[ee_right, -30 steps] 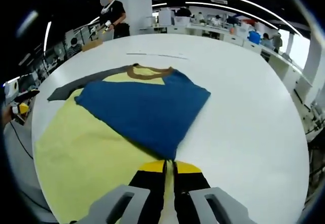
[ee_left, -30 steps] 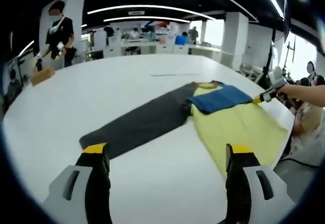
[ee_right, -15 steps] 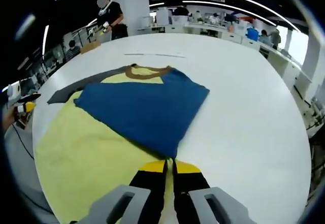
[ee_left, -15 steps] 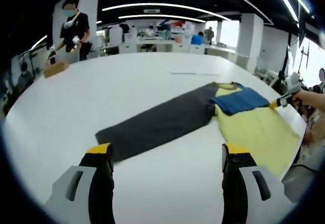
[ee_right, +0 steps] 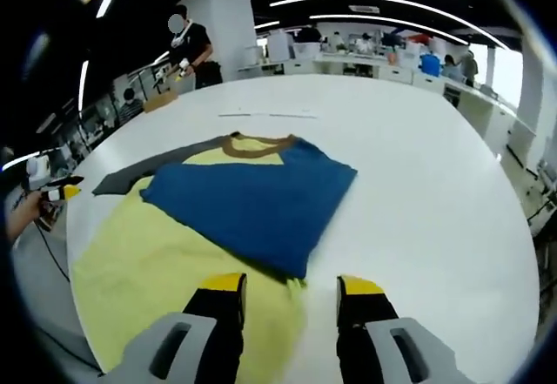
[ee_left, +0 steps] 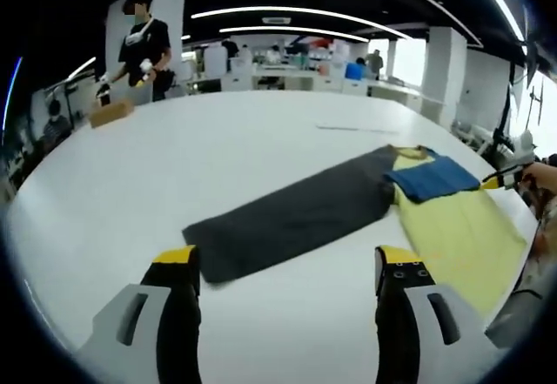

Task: Fold the garment on the visible template until the final outline fits inside the template.

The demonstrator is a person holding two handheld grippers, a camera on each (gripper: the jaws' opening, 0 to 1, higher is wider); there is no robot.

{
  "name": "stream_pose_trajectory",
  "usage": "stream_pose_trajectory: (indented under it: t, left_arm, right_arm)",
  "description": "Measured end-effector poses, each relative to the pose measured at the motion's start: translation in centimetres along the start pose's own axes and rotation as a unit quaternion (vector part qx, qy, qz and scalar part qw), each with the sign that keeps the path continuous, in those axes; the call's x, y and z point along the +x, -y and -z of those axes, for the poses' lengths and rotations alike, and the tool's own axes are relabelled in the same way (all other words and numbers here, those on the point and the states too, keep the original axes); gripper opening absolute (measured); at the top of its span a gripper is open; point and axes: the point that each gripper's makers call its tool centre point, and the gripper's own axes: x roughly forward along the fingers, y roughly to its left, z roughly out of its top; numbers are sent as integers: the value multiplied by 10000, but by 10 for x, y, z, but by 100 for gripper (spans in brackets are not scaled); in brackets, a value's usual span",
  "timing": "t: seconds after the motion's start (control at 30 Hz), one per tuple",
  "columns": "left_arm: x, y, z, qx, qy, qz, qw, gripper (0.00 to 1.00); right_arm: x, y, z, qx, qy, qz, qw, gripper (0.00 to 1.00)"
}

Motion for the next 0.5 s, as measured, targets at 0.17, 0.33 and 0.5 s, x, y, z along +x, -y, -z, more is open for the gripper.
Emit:
stream_pose_trajectory:
  t: [0.17,0.33,0.5]
  left_arm:
    - [4,-8,1,15,-43,-131,9999,75]
    - [7,-18,10,-69,-241,-336,9991,67]
    - [9,-27,20,-102,-409,-483,9979,59]
  right_arm:
    - [-7,-12,-12,-130,281,-236,9992,61]
    - [-16,-25,-23,-275,523,-473,9971,76]
    - [-26,-41,-28,-488,645,-749,9939,86]
